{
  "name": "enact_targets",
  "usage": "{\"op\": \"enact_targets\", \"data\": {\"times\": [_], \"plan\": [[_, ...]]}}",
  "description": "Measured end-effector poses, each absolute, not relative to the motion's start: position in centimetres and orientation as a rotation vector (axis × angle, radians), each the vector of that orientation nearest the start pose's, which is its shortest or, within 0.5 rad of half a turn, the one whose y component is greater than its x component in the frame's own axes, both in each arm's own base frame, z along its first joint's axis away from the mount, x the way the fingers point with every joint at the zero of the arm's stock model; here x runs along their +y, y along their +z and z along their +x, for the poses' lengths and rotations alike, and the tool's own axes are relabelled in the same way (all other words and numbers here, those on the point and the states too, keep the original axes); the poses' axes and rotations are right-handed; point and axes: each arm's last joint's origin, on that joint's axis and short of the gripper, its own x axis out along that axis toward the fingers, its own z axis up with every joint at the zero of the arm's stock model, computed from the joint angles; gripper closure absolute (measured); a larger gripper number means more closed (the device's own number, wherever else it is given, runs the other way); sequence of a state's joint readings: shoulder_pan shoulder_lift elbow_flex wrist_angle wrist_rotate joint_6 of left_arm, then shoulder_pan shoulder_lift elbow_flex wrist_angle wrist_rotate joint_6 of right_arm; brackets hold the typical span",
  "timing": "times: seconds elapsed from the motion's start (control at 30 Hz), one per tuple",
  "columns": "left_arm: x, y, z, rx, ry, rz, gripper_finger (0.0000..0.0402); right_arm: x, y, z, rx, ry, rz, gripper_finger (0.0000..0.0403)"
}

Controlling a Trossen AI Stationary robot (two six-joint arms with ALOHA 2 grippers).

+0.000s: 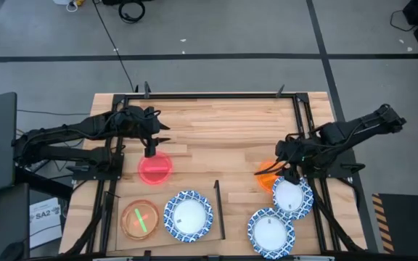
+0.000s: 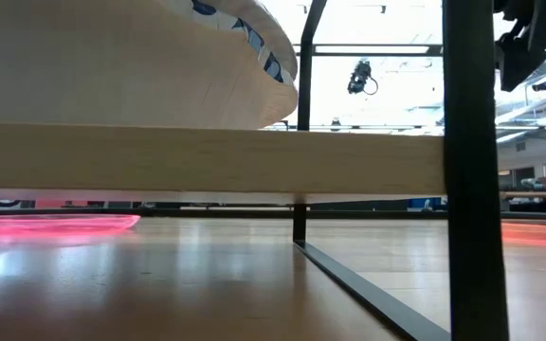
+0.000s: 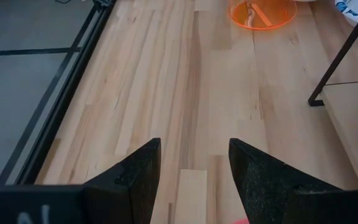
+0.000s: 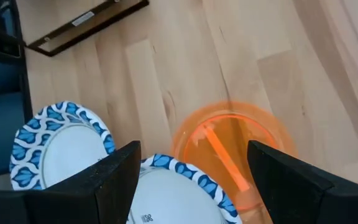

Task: Place and stack plates onto a shelf
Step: Stack the top blue bowl on top of the other blue bowl on the shelf

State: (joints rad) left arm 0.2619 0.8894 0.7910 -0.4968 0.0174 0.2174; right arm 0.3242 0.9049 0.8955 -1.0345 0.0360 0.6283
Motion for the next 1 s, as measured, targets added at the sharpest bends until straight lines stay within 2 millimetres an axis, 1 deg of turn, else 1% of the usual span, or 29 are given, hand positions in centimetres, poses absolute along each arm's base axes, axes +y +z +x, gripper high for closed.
{"op": "enact_targets", "data": {"times": [0.37, 0.57, 0.73, 1.0], "plan": [[4.7, 29.0, 17.8, 0.603, 0.188, 0.081, 0.0205, 5.0, 27.8, 15.1, 1.12, -0.065, 0.33, 0.0103], [4.7, 29.1, 17.8, 0.6, 0.189, 0.081, 0.0205, 5.2, 26.3, 15.5, 1.29, -0.064, 0.19, 0.0108], [4.7, 29.1, 17.8, 0.6, 0.189, 0.081, 0.0205, 5.6, 25.0, 16.7, 1.381, -0.011, 0.085, 0.0122], [4.7, 29.1, 17.8, 0.6, 0.189, 0.081, 0.0205, 6.3, 23.1, 18.1, 1.517, 0.103, 0.015, 0.0146]]}}
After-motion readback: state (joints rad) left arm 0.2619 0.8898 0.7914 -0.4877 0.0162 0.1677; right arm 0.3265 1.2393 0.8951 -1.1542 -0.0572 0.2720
